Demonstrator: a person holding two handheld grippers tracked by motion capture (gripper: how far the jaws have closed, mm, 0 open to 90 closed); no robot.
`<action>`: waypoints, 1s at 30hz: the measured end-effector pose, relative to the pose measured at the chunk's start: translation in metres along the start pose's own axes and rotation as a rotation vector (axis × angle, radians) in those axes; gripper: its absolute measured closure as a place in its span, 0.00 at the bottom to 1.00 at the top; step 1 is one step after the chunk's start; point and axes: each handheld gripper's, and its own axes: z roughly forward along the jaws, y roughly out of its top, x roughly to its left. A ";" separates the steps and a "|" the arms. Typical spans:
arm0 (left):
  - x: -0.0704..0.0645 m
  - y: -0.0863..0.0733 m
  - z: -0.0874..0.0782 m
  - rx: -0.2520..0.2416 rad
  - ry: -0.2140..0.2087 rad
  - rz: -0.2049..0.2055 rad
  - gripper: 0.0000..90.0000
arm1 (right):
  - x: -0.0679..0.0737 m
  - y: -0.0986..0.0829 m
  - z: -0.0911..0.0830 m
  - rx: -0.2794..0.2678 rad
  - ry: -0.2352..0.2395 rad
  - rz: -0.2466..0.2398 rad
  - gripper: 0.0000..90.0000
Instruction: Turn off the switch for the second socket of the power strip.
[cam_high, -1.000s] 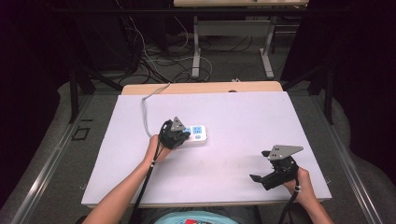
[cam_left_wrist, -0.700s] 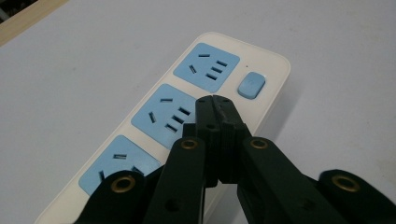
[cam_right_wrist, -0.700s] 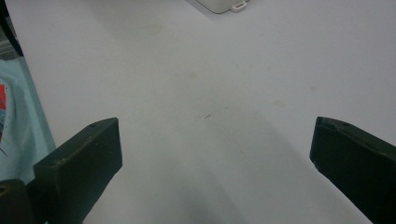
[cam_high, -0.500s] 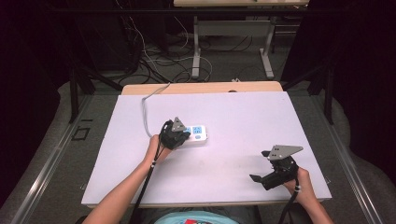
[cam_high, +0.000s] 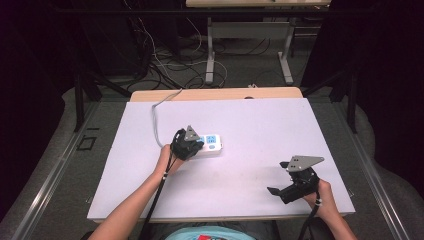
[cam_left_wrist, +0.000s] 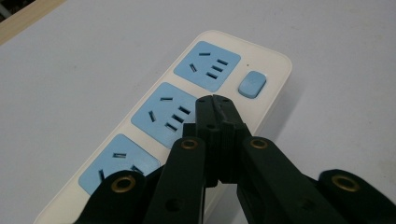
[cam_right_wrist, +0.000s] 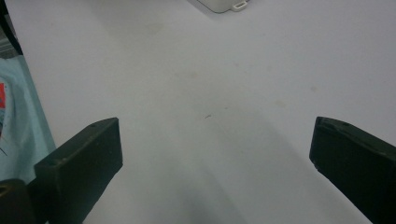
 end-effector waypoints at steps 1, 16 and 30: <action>0.000 0.000 0.001 -0.006 0.003 -0.006 1.00 | 0.000 0.000 0.000 -0.001 0.000 0.000 0.02; 0.000 -0.001 0.001 -0.004 0.003 -0.007 1.00 | 0.000 0.000 0.000 -0.001 -0.001 -0.001 0.02; 0.000 -0.001 0.001 -0.003 -0.002 -0.011 1.00 | 0.001 0.001 -0.001 0.009 0.002 -0.006 0.02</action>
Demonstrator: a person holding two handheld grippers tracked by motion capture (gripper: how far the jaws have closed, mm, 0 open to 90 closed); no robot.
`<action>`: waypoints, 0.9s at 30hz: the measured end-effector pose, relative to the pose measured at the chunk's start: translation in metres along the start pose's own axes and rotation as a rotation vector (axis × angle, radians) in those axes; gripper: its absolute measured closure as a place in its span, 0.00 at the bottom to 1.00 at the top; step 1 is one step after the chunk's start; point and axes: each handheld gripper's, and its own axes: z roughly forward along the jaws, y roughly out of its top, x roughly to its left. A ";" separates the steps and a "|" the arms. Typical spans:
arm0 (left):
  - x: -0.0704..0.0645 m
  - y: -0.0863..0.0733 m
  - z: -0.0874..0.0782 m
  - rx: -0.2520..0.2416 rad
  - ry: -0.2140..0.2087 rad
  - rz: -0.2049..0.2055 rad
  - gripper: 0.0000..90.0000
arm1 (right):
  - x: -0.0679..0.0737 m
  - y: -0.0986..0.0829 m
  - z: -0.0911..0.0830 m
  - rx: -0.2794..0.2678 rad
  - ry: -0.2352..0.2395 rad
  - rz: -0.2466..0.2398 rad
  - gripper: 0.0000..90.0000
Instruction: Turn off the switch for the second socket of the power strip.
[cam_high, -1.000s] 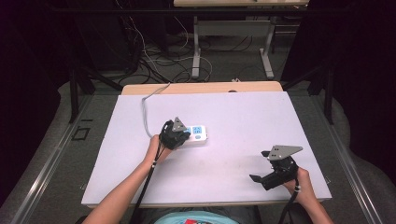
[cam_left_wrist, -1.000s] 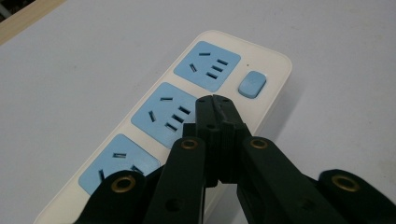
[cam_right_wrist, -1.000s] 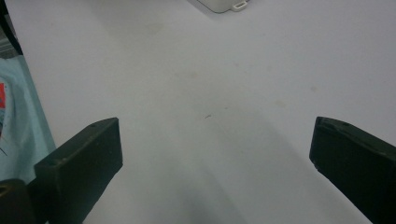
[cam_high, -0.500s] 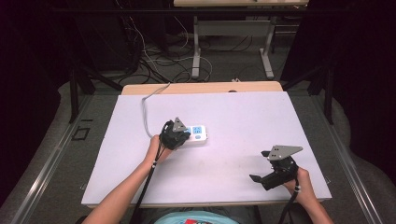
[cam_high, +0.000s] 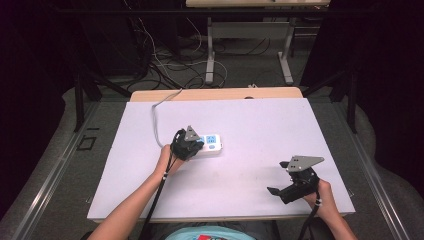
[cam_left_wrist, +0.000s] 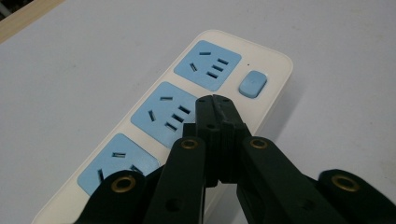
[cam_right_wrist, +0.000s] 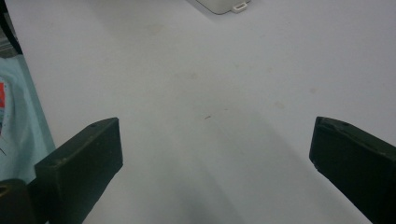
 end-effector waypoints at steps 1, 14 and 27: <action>0.000 0.000 0.000 -0.003 0.002 0.001 1.00 | 0.000 0.000 0.000 0.000 -0.002 0.000 0.02; 0.000 0.000 0.000 -0.001 0.002 0.001 1.00 | 0.000 0.000 0.000 -0.003 -0.005 0.000 0.02; 0.001 0.000 0.000 -0.002 -0.005 -0.007 1.00 | 0.000 0.000 0.000 0.000 -0.002 0.002 0.02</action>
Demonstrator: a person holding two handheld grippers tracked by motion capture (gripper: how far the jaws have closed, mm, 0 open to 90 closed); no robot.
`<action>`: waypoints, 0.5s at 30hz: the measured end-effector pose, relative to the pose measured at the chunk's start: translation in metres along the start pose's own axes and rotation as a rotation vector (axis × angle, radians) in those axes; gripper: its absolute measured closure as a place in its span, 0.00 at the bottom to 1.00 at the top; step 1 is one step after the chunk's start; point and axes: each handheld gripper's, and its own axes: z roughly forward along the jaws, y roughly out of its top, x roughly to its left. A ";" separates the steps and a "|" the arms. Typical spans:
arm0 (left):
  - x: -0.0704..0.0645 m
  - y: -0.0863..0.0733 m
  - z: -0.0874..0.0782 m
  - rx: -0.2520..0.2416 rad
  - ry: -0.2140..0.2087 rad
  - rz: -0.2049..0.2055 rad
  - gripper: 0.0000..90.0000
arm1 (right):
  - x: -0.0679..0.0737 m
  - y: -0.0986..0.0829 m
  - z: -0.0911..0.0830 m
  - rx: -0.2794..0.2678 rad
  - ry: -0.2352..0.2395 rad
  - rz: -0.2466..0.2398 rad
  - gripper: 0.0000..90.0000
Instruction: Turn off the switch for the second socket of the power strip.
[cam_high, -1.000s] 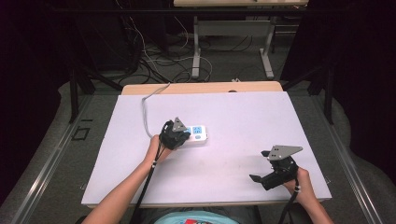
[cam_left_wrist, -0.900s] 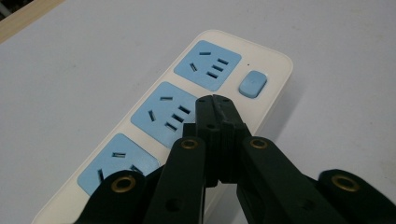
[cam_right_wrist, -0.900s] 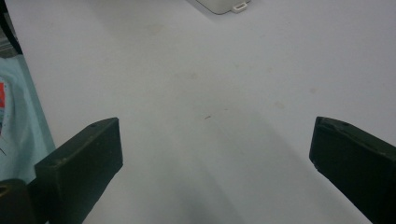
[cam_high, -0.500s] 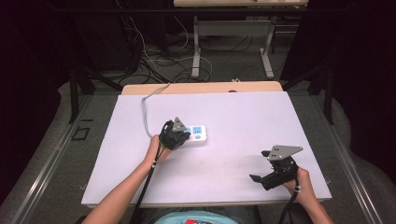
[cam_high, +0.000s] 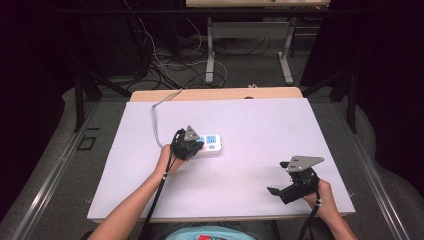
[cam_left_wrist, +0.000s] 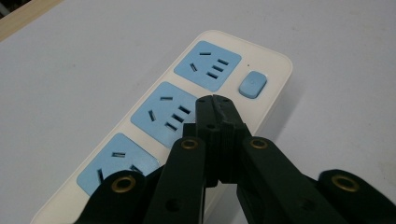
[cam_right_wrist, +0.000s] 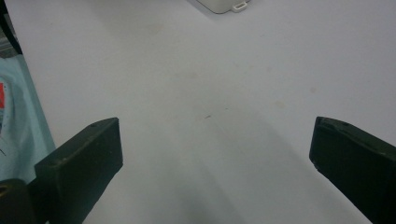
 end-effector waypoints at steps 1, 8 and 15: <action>0.000 0.000 0.000 0.000 -0.001 0.000 1.00 | 0.000 0.000 0.000 0.001 0.001 0.000 0.02; 0.000 0.000 0.000 0.000 0.000 0.003 1.00 | 0.000 0.000 0.000 0.001 -0.002 -0.002 0.02; -0.001 0.001 0.000 -0.001 0.013 0.016 1.00 | 0.000 0.000 0.000 0.001 0.001 0.000 0.02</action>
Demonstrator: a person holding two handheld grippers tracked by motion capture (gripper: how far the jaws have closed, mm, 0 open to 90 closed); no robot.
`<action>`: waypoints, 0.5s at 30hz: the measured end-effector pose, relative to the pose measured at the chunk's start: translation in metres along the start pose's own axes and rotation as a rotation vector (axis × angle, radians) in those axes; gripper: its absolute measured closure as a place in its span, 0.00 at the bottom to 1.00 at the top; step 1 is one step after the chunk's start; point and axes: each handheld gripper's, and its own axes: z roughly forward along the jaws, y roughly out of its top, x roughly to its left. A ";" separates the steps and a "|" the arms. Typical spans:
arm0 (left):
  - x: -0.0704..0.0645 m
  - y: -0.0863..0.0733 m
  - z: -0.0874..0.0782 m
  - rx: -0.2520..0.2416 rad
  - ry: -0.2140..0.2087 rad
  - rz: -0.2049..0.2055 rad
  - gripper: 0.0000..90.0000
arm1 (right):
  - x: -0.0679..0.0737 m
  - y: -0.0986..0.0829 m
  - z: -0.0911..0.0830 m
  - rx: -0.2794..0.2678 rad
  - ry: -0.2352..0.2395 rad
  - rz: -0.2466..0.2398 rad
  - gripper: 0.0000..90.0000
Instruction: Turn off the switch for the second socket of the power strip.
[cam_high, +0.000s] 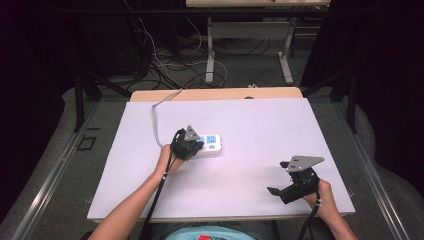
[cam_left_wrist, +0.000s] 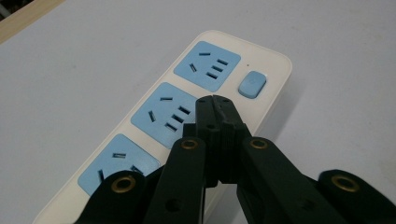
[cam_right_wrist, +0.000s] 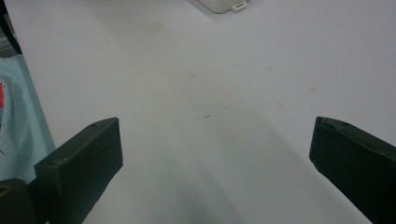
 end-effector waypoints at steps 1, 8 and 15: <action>-0.001 0.001 0.000 0.009 0.003 0.006 1.00 | 0.000 0.000 0.000 -0.001 -0.001 -0.001 0.02; -0.003 0.004 -0.003 0.013 0.027 0.024 1.00 | 0.000 0.000 0.001 -0.012 -0.009 0.002 0.02; -0.003 0.004 -0.003 0.012 0.029 0.023 1.00 | 0.000 0.000 0.002 -0.015 -0.014 0.005 0.02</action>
